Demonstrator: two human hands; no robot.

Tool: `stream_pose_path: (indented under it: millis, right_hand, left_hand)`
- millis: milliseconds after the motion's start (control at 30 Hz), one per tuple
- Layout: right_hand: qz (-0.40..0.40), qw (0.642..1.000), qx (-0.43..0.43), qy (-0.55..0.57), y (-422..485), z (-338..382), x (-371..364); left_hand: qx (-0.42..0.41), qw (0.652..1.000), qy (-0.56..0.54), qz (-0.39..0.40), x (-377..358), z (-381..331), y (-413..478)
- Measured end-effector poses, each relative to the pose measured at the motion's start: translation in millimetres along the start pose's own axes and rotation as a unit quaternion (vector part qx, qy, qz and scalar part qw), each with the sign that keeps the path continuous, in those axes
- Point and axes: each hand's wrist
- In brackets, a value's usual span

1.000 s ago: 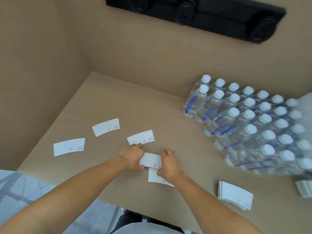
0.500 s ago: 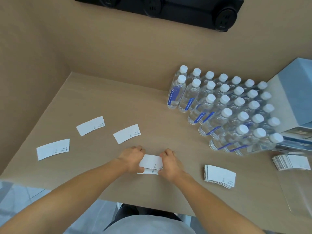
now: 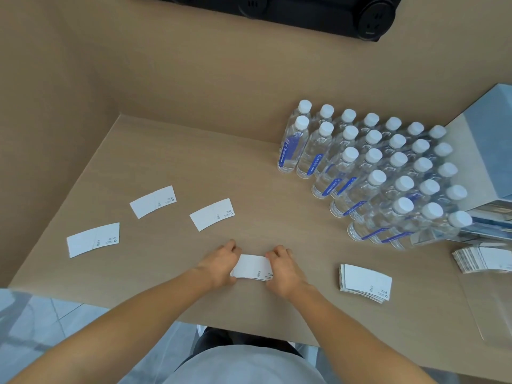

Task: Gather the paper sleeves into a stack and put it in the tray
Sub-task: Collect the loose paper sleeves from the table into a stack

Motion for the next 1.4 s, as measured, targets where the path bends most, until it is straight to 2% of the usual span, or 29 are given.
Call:
stream_pose_path:
  millis: [233,733,833,933,1200,1400]
  right_hand:
    - [-0.021,1.000,-0.004,0.021,-7.0,-2.8,-5.7]
    - [-0.015,1.000,-0.015,-0.004,-8.7,1.7,-5.9]
    - [-0.013,1.000,-0.018,0.006,-10.1,1.0,-5.1]
    - [-0.011,1.000,-0.019,0.003,-10.2,1.6,-4.2]
    - [0.007,0.999,-0.008,-0.044,-4.3,4.5,0.7]
    - [0.070,0.993,0.017,-0.088,8.9,10.2,21.7]
  left_hand:
    - [0.025,0.995,-0.090,-0.022,-12.2,0.4,0.8]
    - [0.028,0.990,-0.136,-0.022,-16.7,0.8,-1.5]
    - [0.049,0.982,-0.181,-0.034,-20.9,0.0,-4.9]
    - [0.050,0.981,-0.187,-0.021,-20.9,-2.2,-3.4]
    - [0.034,0.992,-0.117,-0.015,-13.8,-5.4,-3.9]
    - [0.031,0.994,-0.105,0.012,0.9,0.6,-2.2]
Point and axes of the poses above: each hand's wrist, its own y-axis towards the middle knuckle, its own x-axis out of the back of the hand, z = x × y
